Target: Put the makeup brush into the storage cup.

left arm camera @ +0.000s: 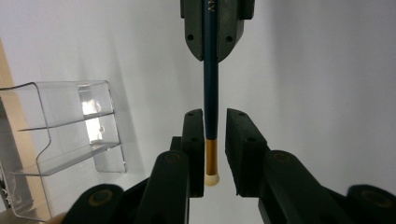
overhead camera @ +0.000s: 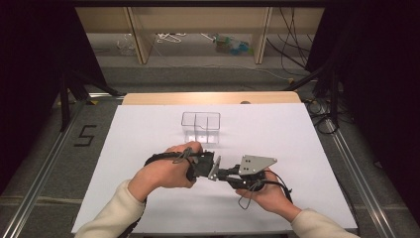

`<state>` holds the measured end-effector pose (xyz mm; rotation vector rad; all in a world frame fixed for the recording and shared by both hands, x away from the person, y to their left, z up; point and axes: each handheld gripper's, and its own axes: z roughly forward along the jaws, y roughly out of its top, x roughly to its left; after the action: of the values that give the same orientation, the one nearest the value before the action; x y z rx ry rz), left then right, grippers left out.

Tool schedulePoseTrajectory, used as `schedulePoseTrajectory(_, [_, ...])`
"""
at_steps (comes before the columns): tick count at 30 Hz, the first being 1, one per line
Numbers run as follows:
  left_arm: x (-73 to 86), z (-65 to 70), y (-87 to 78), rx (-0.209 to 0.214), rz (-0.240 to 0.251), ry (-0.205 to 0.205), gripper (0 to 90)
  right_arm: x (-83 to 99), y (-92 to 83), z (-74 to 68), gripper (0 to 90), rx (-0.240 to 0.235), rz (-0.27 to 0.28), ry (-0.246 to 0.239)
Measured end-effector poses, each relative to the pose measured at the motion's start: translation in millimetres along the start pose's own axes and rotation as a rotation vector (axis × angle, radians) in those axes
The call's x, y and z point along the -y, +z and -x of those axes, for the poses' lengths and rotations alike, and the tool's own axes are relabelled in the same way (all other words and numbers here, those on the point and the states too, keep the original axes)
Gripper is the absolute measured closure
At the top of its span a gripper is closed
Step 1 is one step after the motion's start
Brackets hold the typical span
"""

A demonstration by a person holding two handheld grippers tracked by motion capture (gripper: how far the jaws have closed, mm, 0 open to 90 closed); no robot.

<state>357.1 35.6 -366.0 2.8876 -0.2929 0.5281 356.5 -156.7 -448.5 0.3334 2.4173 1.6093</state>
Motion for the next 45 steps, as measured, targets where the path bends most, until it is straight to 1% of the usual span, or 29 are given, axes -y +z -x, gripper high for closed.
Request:
schedulePoseTrajectory(1, [0.5, -0.6, -1.1, -0.001, 0.0, -0.004, 77.7, 0.3, 0.0, 0.2, 84.6, 0.008, 0.0, 0.004])
schedulePoseTrajectory(2, [1.0, -1.2, -2.1, -0.008, 0.001, 0.001, 77.3, 0.2, -0.8, 1.2, 84.6, -0.002, -0.009, 0.011])
schedulePoseTrajectory(5, [5.0, -1.9, -9.5, -0.025, 0.039, -0.021, 73.6, 0.3, -1.7, 1.4, 84.6, -0.002, -0.009, 0.013])
schedulePoseTrajectory(7, [10.6, -3.0, -15.4, -0.06, 0.082, -0.051, 67.7, -0.7, -2.8, 2.0, 84.6, 0.0, -0.005, 0.003])
schedulePoseTrajectory(8, [14.5, -3.6, -18.0, -0.071, 0.114, -0.073, 66.5, -0.6, -2.3, 1.5, 84.6, 0.014, 0.012, 0.007])
schedulePoseTrajectory(9, [17.7, -4.0, -19.7, -0.082, 0.137, -0.09, 64.9, -1.2, -4.6, 1.9, 84.6, 0.01, -0.005, 0.011])
schedulePoseTrajectory(11, [28.2, -6.2, -23.6, -0.134, 0.233, -0.183, 58.6, -1.2, -5.4, 3.1, 84.6, 0.023, 0.012, 0.011])
schedulePoseTrajectory(12, [34.0, -7.4, -24.8, -0.148, 0.288, -0.242, 55.5, -1.7, -7.2, 4.4, 84.6, 0.026, 0.012, 0.013])
schedulePoseTrajectory(13, [40.6, -7.7, -24.8, -0.156, 0.339, -0.284, 52.9, -2.1, -8.1, 5.2, 84.6, 0.038, 0.026, 0.017])
schedulePoseTrajectory(15, [53.8, -4.7, -23.2, -0.189, 0.427, -0.393, 42.4, -3.5, -11.6, 7.5, 84.6, 0.056, 0.041, 0.018])
schedulePoseTrajectory(16, [60.4, -2.7, -22.0, -0.198, 0.471, -0.444, 39.6, -4.4, -14.2, 9.0, 84.6, 0.057, 0.038, 0.025])
schedulePoseTrajectory(17, [66.8, 0.6, -20.9, -0.193, 0.509, -0.503, 36.1, -5.1, -15.1, 9.8, 84.6, 0.074, 0.055, 0.034])
schedulePoseTrajectory(18, [72.9, 2.6, -19.2, -0.191, 0.551, -0.559, 33.3, -5.6, -16.7, 12.2, 84.6, 0.07, 0.059, 0.032])
schedulePoseTrajectory(19, [78.9, 3.7, -17.2, -0.193, 0.592, -0.614, 32.9, -6.3, -18.1, 13.3, 84.6, 0.082, 0.065, 0.039])
schedulePoseTrajectory(20, [83.5, 6.1, -13.7, -0.189, 0.642, -0.684, 32.9, -7.3, -20.1, 14.5, 84.6, 0.092, 0.062, 0.042])
schedulePoseTrajectory(21, [87.0, 10.0, -9.0, -0.179, 0.672, -0.738, 31.6, -8.1, -20.7, 15.9, 84.6, 0.091, 0.07, 0.042])
schedulePoseTrajectory(22, [88.9, 12.7, -4.9, -0.175, 0.684, -0.763, 30.2, -9.0, -20.9, 16.0, 84.6, 0.108, 0.084, 0.048])
schedulePoseTrajectory(24, [91.2, 21.7, 8.8, -0.147, 0.735, -0.854, 29.8, -11.3, -22.2, 16.9, 84.6, 0.118, 0.092, 0.05])
schedulePoseTrajectory(25, [91.1, 26.7, 14.4, -0.103, 0.756, -0.934, 29.6, -12.1, -22.1, 17.4, 84.6, 0.119, 0.104, 0.048])
schedulePoseTrajectory(28, [91.6, 33.7, 28.2, -0.042, 0.823, -1.066, 30.2, -15.3, -24.9, 17.8, 84.6, 0.135, 0.108, 0.048])
schedulePoseTrajectory(30, [91.3, 35.9, 35.9, 0.023, 0.877, -1.147, 30.3, -17.1, -26.1, 18.1, 84.6, 0.138, 0.118, 0.048])
schedulePoseTrajectory(31, [90.0, 37.4, 41.0, 0.061, 0.913, -1.206, 30.9, -17.7, -26.5, 18.3, 84.6, 0.145, 0.121, 0.047])
schedulePoseTrajectory(32, [88.6, 37.9, 44.8, 0.082, 0.936, -1.236, 31.2, -18.5, -27.0, 18.6, 84.6, 0.135, 0.122, 0.051])
schedulePoseTrajectory(33, [86.7, 38.2, 47.6, 0.1, 0.961, -1.27, 31.1, -18.6, -26.3, 18.2, 84.6, 0.161, 0.142, 0.051])
schedulePoseTrajectory(34, [85.2, 37.7, 49.7, 0.115, 0.987, -1.298, 31.2, -19.1, -27.6, 19.1, 84.6, 0.147, 0.129, 0.048])
schedulePoseTrajectory(35, [83.6, 36.8, 51.2, 0.125, 1.008, -1.326, 31.2, -19.1, -27.2, 19.5, 84.6, 0.141, 0.137, 0.047])
schedulePoseTrajectory(39, [76.3, 32.5, 57.0, 0.132, 1.078, -1.415, 31.1, -19.7, -27.7, 20.0, 84.5, 0.15, 0.135, 0.046])
schedulePoseTrajectory(42, [71.6, 29.9, 60.4, 0.131, 1.099, -1.432, 31.5, -20.6, -27.1, 20.1, 84.5, 0.15, 0.14, 0.047])
schedulePoseTrajectory(45, [68.1, 27.0, 62.5, 0.147, 1.13, -1.455, 32.3, -21.0, -26.2, 19.6, 84.5, 0.148, 0.141, 0.047])
